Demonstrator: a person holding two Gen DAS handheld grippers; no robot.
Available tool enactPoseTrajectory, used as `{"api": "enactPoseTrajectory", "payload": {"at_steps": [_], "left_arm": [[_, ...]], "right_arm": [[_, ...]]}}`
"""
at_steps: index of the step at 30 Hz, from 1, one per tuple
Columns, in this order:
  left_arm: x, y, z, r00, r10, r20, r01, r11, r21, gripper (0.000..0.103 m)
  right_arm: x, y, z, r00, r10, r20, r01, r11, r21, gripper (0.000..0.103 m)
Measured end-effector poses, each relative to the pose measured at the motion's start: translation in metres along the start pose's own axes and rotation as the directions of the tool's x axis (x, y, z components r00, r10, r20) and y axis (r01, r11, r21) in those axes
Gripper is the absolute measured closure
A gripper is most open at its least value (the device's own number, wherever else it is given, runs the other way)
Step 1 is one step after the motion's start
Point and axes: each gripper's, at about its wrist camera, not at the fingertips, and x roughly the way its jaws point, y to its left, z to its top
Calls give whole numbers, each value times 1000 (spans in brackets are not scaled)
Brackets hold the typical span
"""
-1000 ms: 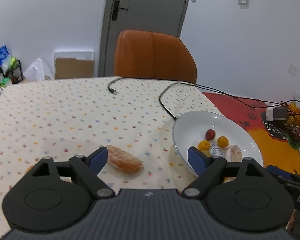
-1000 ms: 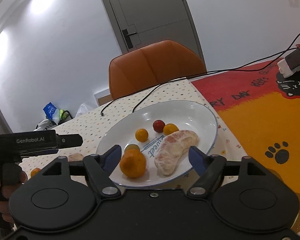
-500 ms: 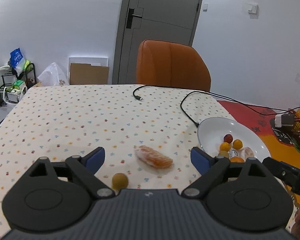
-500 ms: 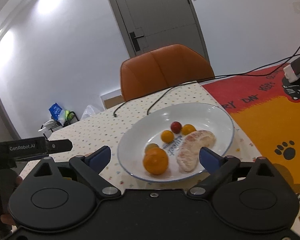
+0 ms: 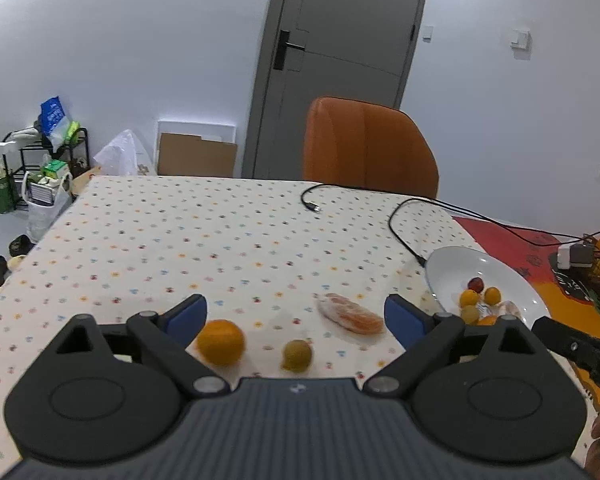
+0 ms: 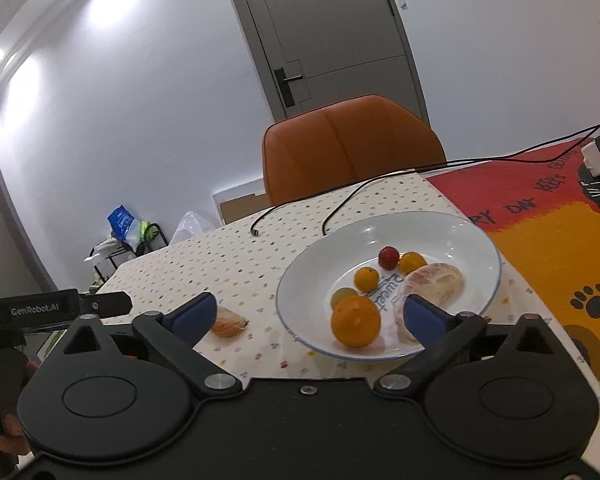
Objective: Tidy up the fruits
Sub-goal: 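Move both tools back to the remaining fruits on the tablecloth, then grasp the dark plum with the left tool while the right tool grasps the brownish round fruit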
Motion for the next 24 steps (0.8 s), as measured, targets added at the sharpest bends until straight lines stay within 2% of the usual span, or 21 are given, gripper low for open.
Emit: {"api": "enactPoseTrajectory", "payload": {"at_steps": [5, 9, 14, 22, 24], "left_arm": [[-8, 17, 1, 1000, 20, 9, -20, 1000, -19, 7], [-9, 31, 3, 1000, 14, -17, -15, 998, -60, 7], [-10, 42, 1, 999, 36, -19, -37, 998, -60, 8], [-5, 57, -6, 999, 35, -31, -37, 996, -75, 10], [-1, 61, -9, 998, 43, -43, -46, 996, -77, 13]], "right_arm": [[-1, 9, -2, 1000, 18, 3, -18, 1000, -1, 0], [2, 18, -3, 999, 35, -4, -35, 999, -8, 0], [9, 30, -5, 998, 54, -12, -54, 998, -28, 0], [20, 44, -8, 994, 94, -49, -97, 994, -51, 0], [22, 47, -9, 993, 105, -61, -108, 993, -51, 0]]}}
